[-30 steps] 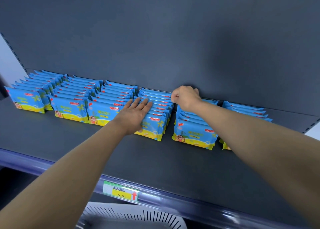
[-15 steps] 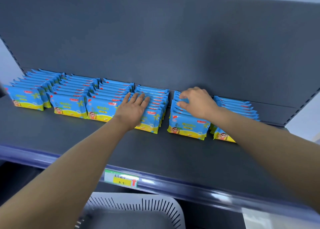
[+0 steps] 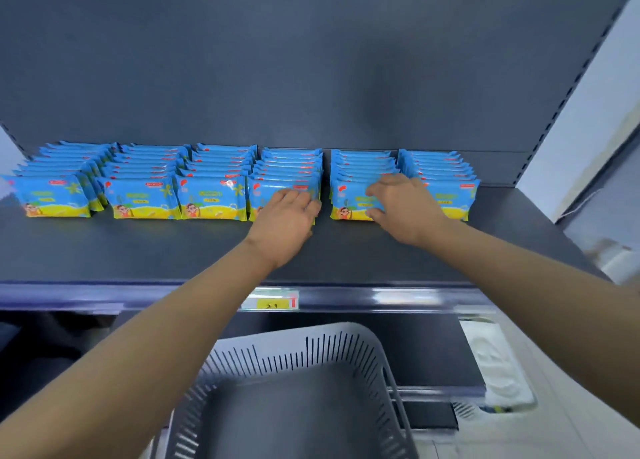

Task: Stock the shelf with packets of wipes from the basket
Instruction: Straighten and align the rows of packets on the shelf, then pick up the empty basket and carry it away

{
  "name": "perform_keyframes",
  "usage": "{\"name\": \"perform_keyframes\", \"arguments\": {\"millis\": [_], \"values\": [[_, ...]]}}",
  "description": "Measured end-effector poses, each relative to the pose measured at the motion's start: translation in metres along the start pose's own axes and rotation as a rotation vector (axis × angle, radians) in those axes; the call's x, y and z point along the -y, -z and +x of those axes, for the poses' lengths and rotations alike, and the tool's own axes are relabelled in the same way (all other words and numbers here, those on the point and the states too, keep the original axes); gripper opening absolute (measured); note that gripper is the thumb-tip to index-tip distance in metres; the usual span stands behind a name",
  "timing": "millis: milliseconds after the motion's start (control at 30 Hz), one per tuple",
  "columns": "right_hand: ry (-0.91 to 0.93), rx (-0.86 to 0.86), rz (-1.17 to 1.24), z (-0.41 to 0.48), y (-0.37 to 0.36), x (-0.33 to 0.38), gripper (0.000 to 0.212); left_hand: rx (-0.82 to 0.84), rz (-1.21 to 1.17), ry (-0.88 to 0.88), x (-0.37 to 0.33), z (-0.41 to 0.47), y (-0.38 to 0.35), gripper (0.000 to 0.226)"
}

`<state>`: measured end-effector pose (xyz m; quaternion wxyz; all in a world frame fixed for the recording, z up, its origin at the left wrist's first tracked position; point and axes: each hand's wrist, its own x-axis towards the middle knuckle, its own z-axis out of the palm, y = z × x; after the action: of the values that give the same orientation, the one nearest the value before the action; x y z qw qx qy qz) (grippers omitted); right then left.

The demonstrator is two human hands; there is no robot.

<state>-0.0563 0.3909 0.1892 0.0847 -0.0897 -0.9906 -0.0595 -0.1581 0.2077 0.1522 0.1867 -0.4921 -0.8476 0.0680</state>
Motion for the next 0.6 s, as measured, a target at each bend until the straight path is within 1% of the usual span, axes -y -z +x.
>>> {"name": "perform_keyframes", "arguments": {"millis": [200, 300, 433, 533, 600], "values": [[0.059, 0.011, -0.074, -0.045, 0.005, 0.034, 0.04, -0.004, 0.019, -0.01, -0.002, -0.048, 0.024, 0.05], [0.082, -0.019, -0.062, -0.059, 0.011, 0.044, 0.039, -0.016, 0.007, 0.002, -0.003, -0.066, 0.037, 0.052], [0.101, -0.011, -0.022, -0.077, 0.013, 0.052, 0.038, -0.016, -0.007, 0.034, -0.01, -0.091, 0.046, 0.052], [0.098, 0.022, 0.041, -0.098, 0.001, 0.059, 0.037, 0.044, -0.054, 0.099, -0.02, -0.119, 0.038, 0.052], [0.093, 0.08, 0.082, -0.116, -0.016, 0.066, 0.037, 0.127, -0.078, 0.156, -0.031, -0.148, 0.027, 0.052]]}}
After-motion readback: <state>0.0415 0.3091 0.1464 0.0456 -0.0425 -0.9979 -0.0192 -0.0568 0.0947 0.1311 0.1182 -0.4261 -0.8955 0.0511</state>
